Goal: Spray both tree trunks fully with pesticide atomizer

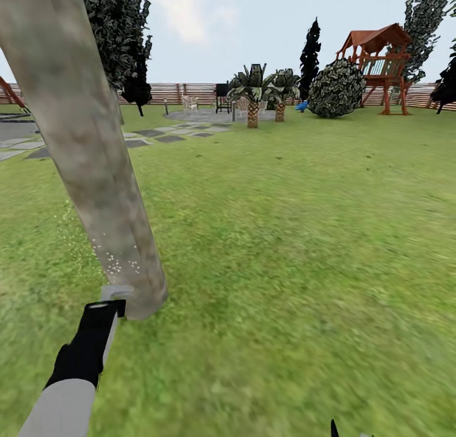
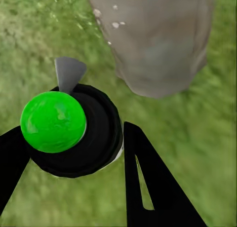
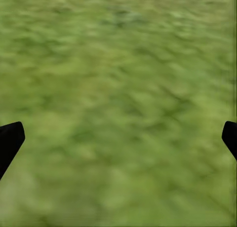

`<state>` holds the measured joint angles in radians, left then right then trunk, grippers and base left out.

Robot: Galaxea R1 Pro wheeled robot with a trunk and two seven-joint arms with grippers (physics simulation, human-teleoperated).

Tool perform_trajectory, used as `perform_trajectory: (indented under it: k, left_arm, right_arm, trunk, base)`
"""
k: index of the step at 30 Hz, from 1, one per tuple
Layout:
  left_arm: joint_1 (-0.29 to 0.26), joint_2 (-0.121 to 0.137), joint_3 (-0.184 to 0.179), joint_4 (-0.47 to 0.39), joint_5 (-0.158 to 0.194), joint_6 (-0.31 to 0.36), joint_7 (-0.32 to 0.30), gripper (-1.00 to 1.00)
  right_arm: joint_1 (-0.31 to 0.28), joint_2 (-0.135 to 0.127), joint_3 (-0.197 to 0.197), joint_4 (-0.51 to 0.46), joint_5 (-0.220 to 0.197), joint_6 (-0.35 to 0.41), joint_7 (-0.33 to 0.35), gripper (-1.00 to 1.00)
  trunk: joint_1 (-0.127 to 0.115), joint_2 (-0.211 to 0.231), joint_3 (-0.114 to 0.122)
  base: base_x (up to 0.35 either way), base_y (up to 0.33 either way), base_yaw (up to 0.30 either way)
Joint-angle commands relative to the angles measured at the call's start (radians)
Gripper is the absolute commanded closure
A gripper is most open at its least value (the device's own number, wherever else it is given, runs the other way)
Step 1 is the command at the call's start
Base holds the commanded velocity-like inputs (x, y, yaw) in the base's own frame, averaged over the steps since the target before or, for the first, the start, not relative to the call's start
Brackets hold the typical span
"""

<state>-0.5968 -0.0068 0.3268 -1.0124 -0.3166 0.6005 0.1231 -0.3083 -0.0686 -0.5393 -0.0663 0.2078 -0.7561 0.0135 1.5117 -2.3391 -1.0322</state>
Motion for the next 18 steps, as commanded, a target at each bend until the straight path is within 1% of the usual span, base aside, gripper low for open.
perform_trajectory:
  k: [1,3,4,8,10,12,15,18]
  left_arm:
    - [0.001,0.003,0.003,-0.04,0.005,0.002,-0.002,1.0]
    - [0.007,0.006,0.019,-0.082,0.005,0.008,-0.003,1.0]
    - [0.01,0.007,0.03,-0.091,0.005,0.011,-0.004,1.0]
    - [0.001,-0.002,0.024,-0.097,0.004,0.017,-0.004,1.0]
    - [-0.006,-0.002,0.016,-0.135,0.004,0.092,-0.005,1.0]
    - [-0.007,0.003,0.01,-0.186,0.005,0.138,-0.008,1.0]
    - [-0.007,0.01,0.009,-0.221,0.005,0.161,-0.01,1.0]
    - [-0.008,0.001,0.006,-0.227,0.005,0.184,-0.011,1.0]
  right_arm:
    - [0.0,-0.001,0.001,-0.001,0.001,0.0,0.001,-1.0]
    - [0.0,-0.005,0.001,0.0,0.001,0.0,0.002,-1.0]
    - [0.0,-0.012,0.002,0.0,0.002,0.0,0.003,-1.0]
    - [0.0,-0.032,0.002,0.001,0.002,0.0,0.004,-1.0]
    - [0.0,-0.041,0.002,0.002,0.002,0.0,0.004,-1.0]
    - [0.0,-0.042,0.002,0.002,0.002,0.0,0.004,-1.0]
    - [0.0,-0.042,0.002,0.002,0.002,0.0,0.004,-1.0]
    - [0.0,-0.042,0.002,0.001,0.002,0.0,0.003,-1.0]
  trunk:
    - [0.0,0.0,0.0]
    - [0.0,0.0,0.0]
    - [0.0,0.0,0.0]
    - [0.0,0.0,0.0]
    - [0.0,0.0,0.0]
    - [0.0,0.0,0.0]
    - [0.0,0.0,0.0]
    - [0.0,0.0,0.0]
  base:
    - [0.0,0.0,0.0]
    - [0.0,0.0,0.0]
    - [0.0,0.0,0.0]
    - [0.0,0.0,0.0]
    - [0.0,0.0,0.0]
    - [0.0,0.0,0.0]
    - [0.0,0.0,0.0]
    - [0.0,0.0,0.0]
